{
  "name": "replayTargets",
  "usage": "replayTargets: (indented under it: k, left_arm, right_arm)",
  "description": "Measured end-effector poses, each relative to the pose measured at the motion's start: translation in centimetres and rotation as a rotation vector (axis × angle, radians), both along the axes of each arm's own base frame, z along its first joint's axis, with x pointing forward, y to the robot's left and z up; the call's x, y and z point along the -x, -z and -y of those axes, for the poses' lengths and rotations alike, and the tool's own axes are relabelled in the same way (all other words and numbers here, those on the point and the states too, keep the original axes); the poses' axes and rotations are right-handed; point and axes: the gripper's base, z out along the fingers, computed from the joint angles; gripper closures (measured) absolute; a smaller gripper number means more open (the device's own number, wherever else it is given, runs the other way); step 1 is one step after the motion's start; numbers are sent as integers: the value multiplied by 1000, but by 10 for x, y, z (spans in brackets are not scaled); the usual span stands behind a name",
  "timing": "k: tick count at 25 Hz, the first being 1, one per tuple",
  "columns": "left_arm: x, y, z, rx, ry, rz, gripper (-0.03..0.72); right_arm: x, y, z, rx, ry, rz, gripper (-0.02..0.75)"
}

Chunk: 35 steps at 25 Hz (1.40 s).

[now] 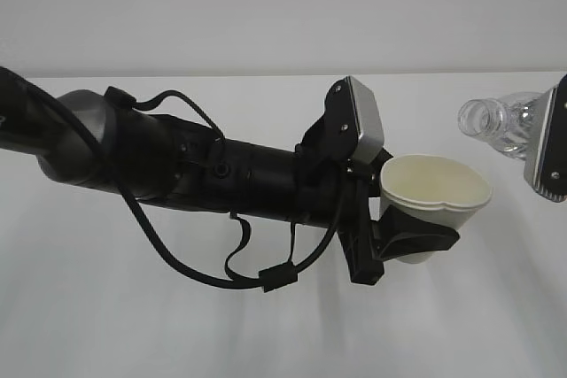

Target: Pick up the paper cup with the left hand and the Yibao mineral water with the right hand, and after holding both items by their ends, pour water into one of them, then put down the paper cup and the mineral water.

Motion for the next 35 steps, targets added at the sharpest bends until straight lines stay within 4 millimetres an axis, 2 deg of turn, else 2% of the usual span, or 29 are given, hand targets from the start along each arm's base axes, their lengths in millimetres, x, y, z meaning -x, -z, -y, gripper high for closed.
replayTargets:
  k: [25, 35]
  left_arm:
    - [0, 0, 0, -5, -4, 1, 262]
    - [-1, 0, 0, -5, -7, 0, 262]
  right_arm:
    - [0, 0, -1, 58, -41, 7, 276]
    - [1, 0, -8, 91, -88, 13, 276]
